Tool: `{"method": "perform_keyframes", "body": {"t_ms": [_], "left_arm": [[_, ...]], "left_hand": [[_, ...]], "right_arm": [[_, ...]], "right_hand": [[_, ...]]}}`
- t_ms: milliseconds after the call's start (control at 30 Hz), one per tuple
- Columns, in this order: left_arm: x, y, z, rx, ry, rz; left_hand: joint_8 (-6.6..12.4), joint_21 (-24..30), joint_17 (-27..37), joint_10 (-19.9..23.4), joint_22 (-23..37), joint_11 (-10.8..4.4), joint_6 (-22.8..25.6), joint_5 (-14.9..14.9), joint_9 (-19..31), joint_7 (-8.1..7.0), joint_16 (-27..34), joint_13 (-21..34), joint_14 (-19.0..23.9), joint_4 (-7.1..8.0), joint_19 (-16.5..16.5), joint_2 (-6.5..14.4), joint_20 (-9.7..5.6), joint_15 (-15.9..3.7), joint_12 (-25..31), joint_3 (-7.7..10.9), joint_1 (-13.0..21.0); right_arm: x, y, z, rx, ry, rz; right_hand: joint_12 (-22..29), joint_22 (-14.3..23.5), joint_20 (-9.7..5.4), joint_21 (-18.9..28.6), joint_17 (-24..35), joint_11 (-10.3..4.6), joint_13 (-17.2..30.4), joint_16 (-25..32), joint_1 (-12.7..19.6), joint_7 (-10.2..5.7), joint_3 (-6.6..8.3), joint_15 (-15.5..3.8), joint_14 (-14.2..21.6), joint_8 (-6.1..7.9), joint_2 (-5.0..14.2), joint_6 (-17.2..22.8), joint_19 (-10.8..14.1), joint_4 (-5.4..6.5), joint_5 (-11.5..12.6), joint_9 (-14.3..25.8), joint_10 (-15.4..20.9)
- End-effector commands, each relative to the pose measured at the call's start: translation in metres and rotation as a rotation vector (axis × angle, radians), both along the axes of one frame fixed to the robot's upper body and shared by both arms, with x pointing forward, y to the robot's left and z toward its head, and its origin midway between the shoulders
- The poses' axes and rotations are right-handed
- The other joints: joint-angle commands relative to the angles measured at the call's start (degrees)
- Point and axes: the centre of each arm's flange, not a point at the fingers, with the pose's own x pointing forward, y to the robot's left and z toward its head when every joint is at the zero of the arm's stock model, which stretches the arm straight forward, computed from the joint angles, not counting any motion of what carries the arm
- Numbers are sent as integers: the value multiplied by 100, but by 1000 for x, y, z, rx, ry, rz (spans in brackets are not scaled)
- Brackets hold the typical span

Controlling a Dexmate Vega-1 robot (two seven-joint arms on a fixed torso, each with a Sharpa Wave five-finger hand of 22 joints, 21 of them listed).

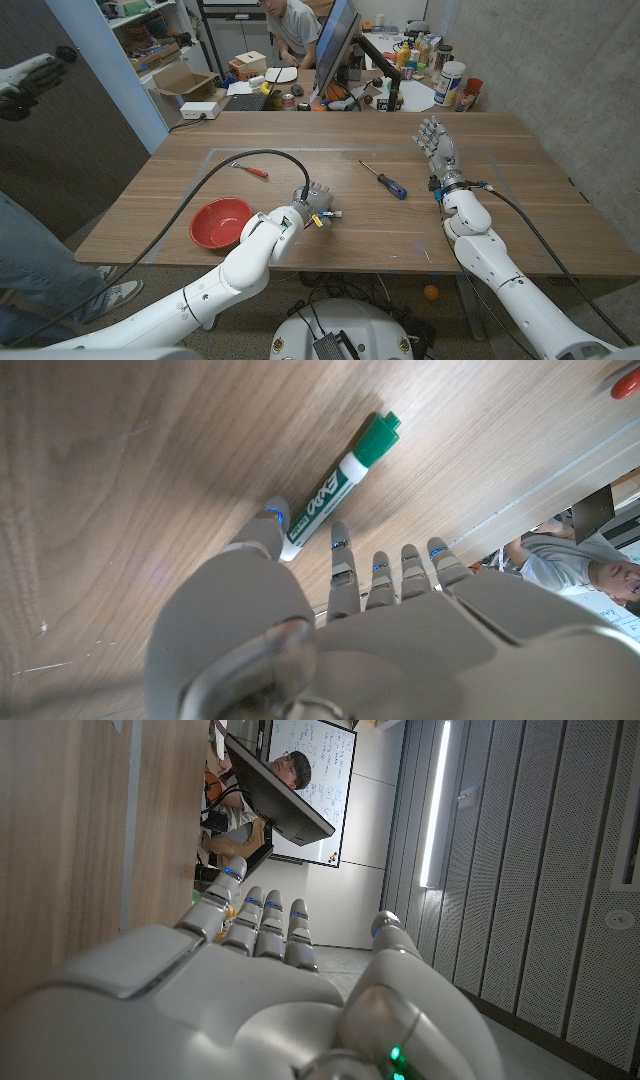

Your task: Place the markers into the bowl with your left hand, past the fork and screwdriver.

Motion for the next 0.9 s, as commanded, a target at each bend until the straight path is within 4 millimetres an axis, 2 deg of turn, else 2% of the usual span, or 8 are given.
{"method": "perform_keyframes", "body": {"t_ms": [33,167,200,233,900], "left_arm": [[0,-2,-6,-50,-16,-20],[-1,-2,-7,-57,-23,-22],[-1,-2,-7,-58,-25,-21],[-2,-1,-7,-58,-26,-21],[3,5,-13,-40,-36,28]], "left_hand": [[187,25,11,203,19,-24,412,61,58,58,64,21,176,-8,45,95,5,1,91,-14,168],[279,34,6,288,18,-23,660,86,79,224,72,19,266,-46,82,161,1,-15,116,20,332],[311,38,4,299,17,-20,752,98,86,304,70,18,289,-57,100,185,1,-14,116,33,404],[314,39,3,337,17,-22,762,101,88,317,69,17,298,-60,105,194,1,-15,130,38,428],[288,39,-1,369,14,-24,738,108,96,279,60,15,344,-63,131,179,6,4,130,19,535]], "right_arm": [[0,-3,-7,-1,14,0],[0,-4,-8,1,17,1],[0,-4,-8,1,17,1],[0,-3,-8,1,18,2],[8,1,-13,-13,38,17]], "right_hand": [[-22,22,1,15,17,1,16,38,-23,-33,-3,3,51,-23,8,36,34,2,29,19,66],[-23,22,1,14,18,2,16,36,-26,-33,-5,-1,52,-24,4,37,35,-1,30,19,68],[-23,22,4,13,18,-1,16,38,-27,-35,-5,2,56,-24,4,36,33,-1,30,19,68],[-23,22,2,13,18,4,16,37,-27,-39,-6,1,55,-24,3,38,34,-1,30,19,68],[-31,22,9,8,24,-1,17,41,-45,-40,-13,-2,84,-28,0,42,34,-4,34,20,63]]}}
